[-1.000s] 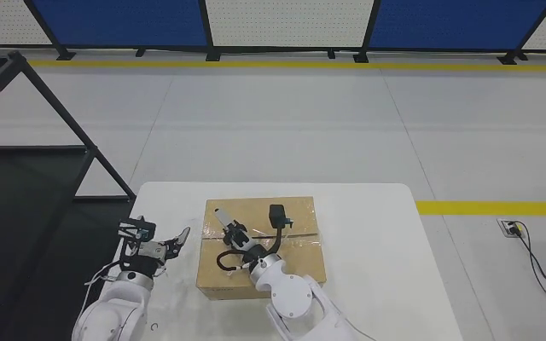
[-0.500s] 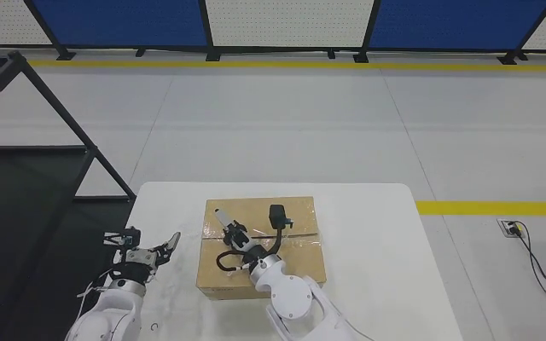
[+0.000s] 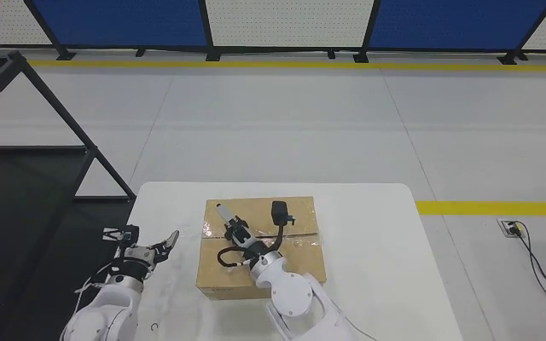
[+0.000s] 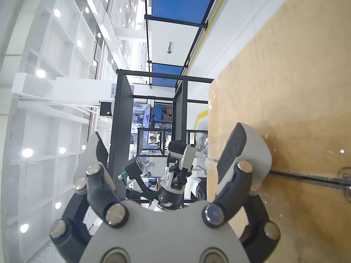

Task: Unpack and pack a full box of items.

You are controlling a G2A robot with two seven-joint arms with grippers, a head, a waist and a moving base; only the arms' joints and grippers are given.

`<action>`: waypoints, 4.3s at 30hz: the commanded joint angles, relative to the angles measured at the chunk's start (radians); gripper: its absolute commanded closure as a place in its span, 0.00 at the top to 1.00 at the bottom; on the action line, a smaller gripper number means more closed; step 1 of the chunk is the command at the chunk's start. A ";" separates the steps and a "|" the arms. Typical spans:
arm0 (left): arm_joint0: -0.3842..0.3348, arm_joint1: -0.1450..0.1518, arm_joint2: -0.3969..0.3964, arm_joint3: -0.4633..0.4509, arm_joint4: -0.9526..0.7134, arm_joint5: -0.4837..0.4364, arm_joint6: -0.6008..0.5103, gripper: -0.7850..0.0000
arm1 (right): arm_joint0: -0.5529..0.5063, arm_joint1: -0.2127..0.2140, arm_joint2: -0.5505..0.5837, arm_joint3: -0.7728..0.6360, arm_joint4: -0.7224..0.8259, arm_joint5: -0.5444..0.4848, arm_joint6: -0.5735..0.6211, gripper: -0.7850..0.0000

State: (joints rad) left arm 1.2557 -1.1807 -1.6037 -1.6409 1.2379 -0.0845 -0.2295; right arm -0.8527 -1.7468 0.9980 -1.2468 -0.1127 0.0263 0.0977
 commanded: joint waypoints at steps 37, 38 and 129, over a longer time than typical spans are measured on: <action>-0.050 -0.001 0.061 0.095 -0.327 -0.451 0.181 1.00 | -0.034 0.002 0.044 -0.030 -0.025 -0.005 0.012 1.00; -0.052 -0.001 0.061 0.107 -0.349 -0.464 0.178 1.00 | -0.039 0.003 0.050 -0.038 -0.026 -0.006 0.011 1.00; -0.091 0.052 -0.043 0.291 -0.886 -0.461 -0.109 1.00 | -0.014 0.004 0.048 -0.056 0.024 0.084 0.119 1.00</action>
State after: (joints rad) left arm 1.1644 -1.1292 -1.6471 -1.3498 0.3524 -0.5455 -0.3383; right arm -0.8532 -1.7477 1.0306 -1.2841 -0.0849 0.1042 0.2152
